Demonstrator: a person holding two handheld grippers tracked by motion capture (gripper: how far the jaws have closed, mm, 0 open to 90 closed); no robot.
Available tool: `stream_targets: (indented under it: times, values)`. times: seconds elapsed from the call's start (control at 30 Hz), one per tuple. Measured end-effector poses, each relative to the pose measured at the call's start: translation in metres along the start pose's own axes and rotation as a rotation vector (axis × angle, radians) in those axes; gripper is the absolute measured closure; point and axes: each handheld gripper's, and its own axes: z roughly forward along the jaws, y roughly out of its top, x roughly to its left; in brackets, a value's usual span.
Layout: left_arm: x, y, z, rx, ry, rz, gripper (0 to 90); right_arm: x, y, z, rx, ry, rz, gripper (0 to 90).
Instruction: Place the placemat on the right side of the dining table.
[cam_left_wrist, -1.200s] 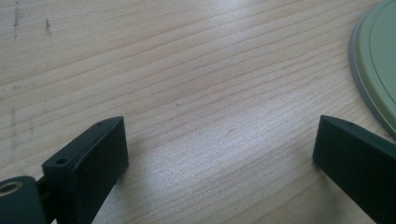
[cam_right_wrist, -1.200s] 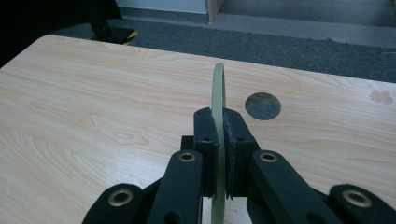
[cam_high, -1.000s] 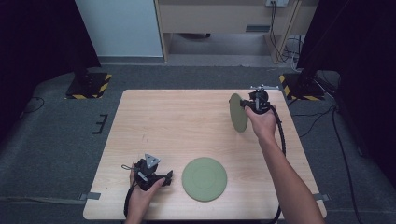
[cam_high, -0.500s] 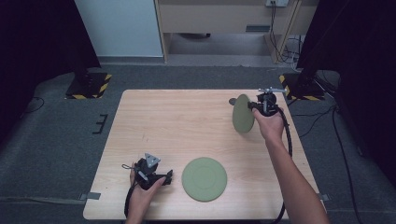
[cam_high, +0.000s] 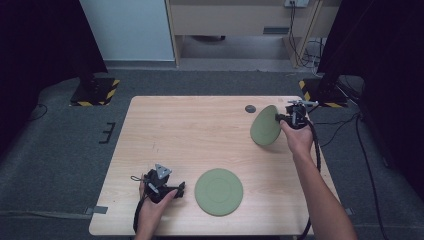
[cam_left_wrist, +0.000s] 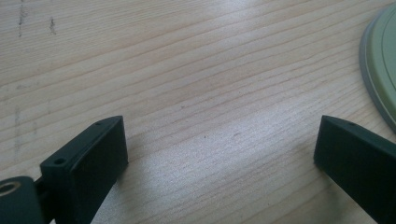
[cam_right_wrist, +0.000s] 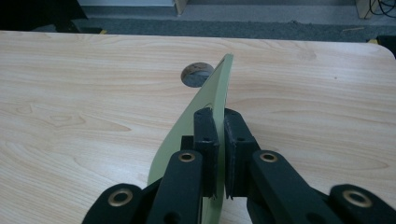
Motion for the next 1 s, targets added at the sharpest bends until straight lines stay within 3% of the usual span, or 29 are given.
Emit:
stream_targets:
  times: [1.0]
  values:
    - [0.001,0.002,0.002,0.001,-0.002,-0.003,1.9,-0.038,-0.022,0.02,0.05,-0.029,0.039,85.7]
